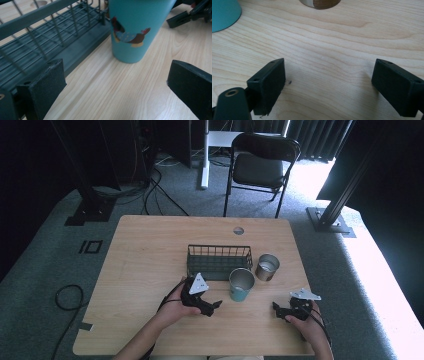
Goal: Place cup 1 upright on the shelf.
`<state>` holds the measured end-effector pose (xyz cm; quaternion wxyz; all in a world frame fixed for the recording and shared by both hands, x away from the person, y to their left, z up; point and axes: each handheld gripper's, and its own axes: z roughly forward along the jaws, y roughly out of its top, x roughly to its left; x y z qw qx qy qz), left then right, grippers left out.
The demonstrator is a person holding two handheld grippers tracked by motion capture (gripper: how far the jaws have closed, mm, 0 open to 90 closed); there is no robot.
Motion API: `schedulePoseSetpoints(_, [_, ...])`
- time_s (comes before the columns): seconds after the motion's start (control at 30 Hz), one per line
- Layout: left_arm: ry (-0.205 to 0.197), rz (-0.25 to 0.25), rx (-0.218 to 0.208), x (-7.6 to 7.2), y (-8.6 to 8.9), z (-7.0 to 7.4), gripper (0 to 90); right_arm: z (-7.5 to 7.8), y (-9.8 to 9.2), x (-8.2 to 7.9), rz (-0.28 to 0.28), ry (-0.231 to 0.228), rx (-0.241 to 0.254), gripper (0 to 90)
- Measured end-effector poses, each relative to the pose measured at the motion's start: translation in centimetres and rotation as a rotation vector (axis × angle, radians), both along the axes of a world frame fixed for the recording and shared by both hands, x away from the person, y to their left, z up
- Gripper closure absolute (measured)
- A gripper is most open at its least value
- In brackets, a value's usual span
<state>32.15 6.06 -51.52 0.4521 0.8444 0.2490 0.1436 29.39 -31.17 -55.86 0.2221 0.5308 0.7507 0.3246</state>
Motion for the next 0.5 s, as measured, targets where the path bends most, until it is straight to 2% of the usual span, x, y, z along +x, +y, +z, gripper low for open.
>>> schedulePoseSetpoints(0.5, [0.008,-0.041,-0.037,0.5,-3.0,0.1,2.3,0.0,0.0,0.0,0.000,0.000,0.000,11.5])
